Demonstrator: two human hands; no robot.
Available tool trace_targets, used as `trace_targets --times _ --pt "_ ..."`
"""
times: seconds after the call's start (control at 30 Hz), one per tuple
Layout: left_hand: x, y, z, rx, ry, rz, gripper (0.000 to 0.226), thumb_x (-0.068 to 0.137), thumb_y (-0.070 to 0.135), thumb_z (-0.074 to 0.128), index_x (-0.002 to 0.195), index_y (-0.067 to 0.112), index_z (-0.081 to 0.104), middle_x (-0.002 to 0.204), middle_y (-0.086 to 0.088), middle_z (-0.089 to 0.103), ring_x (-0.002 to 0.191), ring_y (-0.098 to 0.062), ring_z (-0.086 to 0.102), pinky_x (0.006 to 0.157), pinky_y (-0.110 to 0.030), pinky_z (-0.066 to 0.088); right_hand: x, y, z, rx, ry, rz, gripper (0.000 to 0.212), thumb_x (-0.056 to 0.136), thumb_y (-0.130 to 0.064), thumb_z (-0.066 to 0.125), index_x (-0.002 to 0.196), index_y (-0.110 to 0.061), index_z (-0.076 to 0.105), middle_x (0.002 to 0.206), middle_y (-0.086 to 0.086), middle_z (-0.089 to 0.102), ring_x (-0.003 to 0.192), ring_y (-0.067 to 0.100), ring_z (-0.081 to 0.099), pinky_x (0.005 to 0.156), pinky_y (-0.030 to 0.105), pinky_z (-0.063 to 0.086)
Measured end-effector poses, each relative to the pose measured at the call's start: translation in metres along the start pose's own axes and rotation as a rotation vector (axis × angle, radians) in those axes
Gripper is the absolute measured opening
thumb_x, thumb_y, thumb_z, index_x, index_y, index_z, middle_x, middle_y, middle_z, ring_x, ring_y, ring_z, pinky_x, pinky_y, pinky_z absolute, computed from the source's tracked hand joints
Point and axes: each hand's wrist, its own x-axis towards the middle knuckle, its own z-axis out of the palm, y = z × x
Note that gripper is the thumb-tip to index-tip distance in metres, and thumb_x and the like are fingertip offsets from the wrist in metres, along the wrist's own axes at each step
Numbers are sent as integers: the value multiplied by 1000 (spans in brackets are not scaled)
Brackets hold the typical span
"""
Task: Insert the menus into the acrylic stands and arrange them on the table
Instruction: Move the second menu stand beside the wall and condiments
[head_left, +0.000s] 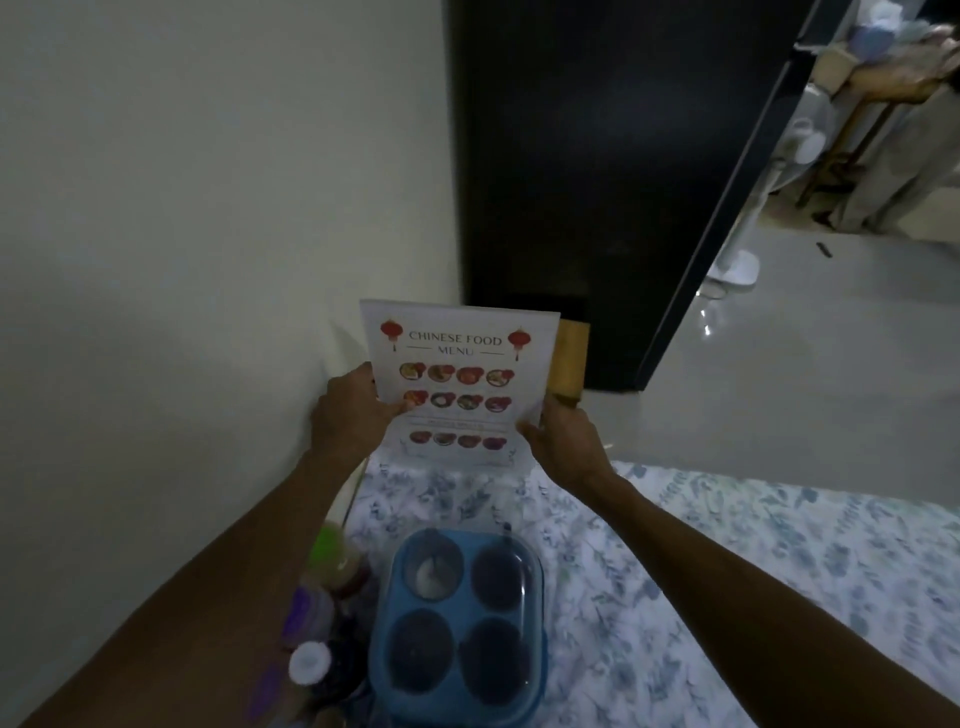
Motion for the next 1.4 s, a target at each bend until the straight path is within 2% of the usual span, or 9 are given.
trace_targets --times 0.07,0.2,0.33,0.4,0.93,1.03,1.2,1.3,1.4 --pt "8 -8 1 7 29 -20 56 73 33 87 120 12 66 115 -11 73 99 -30 71 80 -40 59 6 -3 13 24 3 -6 37 101 -19 56 137 -18 50 131 6 65 105 24 68 83 36 61" --pt "17 -16 9 4 34 -44 56 74 27 87 120 4 63 118 -16 70 104 -32 69 86 -45 59 17 3 34 2 12 30 32 102 -22 55 133 -14 54 125 9 68 105 27 70 79 27 56" --pt "24 -19 16 48 81 -130 56 80 24 83 119 -2 54 123 -24 65 111 -40 65 88 -50 57 28 4 46 -48 0 12 34 100 -22 56 132 -10 54 122 14 69 104 31 70 86 48 61" --pt "25 -17 16 61 91 -154 53 83 23 80 121 -2 52 124 -25 64 111 -41 64 87 -49 57 31 1 51 -73 8 0 37 100 -23 56 134 -10 52 124 15 68 105 32 69 87 50 61" --pt "16 4 1 514 51 -69 21 96 15 59 98 -4 67 96 -21 68 86 -36 70 68 -40 54 29 -12 55 -34 -7 52 31 99 -17 57 128 -6 53 122 15 68 107 32 69 88 48 61" --pt "12 5 5 488 38 -62 26 96 24 57 93 0 67 92 -18 69 80 -32 69 63 -36 51 29 -16 59 -13 -29 88 30 100 -15 55 127 -2 54 121 18 68 107 34 68 89 49 60" --pt "-6 6 1 456 16 -23 30 95 30 61 99 2 69 97 -17 70 86 -32 70 69 -35 53 27 -16 57 -29 -100 74 33 101 -20 52 130 -6 51 118 15 68 102 31 70 86 48 61" --pt "-18 8 -8 451 2 -1 30 96 30 61 102 2 67 100 -16 69 86 -30 69 64 -31 46 28 -11 58 -47 -122 87 30 100 -21 52 127 -7 51 113 14 69 98 31 71 84 49 62" --pt "-29 18 -18 455 6 11 31 96 31 60 105 2 65 102 -16 66 88 -29 68 62 -29 44 32 7 60 -31 -103 86 36 94 -38 52 120 -14 52 108 10 70 91 28 72 78 49 63"
